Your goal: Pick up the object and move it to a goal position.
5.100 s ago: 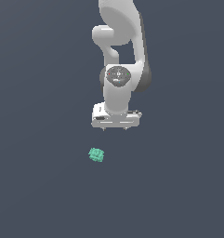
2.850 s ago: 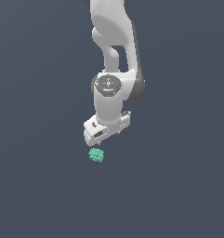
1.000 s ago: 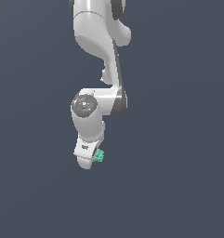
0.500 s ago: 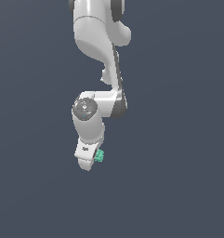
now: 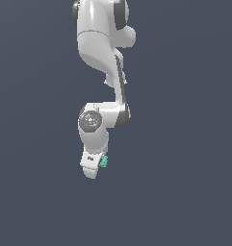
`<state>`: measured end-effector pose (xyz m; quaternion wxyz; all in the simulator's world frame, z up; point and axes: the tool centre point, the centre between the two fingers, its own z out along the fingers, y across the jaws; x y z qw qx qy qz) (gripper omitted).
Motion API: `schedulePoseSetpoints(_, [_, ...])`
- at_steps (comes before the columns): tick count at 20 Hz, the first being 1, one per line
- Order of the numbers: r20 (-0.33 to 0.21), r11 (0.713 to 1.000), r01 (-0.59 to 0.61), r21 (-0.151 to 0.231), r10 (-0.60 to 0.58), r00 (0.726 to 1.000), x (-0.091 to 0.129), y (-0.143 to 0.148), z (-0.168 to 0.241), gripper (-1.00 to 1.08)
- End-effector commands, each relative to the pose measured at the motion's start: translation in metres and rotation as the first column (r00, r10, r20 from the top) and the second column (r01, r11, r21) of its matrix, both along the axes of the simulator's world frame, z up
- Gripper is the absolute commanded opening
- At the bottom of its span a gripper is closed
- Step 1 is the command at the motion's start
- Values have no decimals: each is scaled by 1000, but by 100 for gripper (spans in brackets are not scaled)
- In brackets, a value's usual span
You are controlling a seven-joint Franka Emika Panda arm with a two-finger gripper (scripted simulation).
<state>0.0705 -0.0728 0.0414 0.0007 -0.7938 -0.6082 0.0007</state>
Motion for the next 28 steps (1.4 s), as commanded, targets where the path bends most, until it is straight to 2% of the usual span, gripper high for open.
schedulePoseSetpoints(1, [2,1000,0,0,0,1000,1,0,0,100])
schedulePoseSetpoints(2, [2,1000,0,0,0,1000,1,0,0,-100])
schedulePoseSetpoints(17, [2,1000,0,0,0,1000,0,-2,8,-100])
schedulePoseSetpoints(23, [2,1000,0,-1,0,1000,-4,-10,37,-100])
schedulePoseSetpoints(28, [2,1000,-1,-1,1,1000,-9,-22,80,-100])
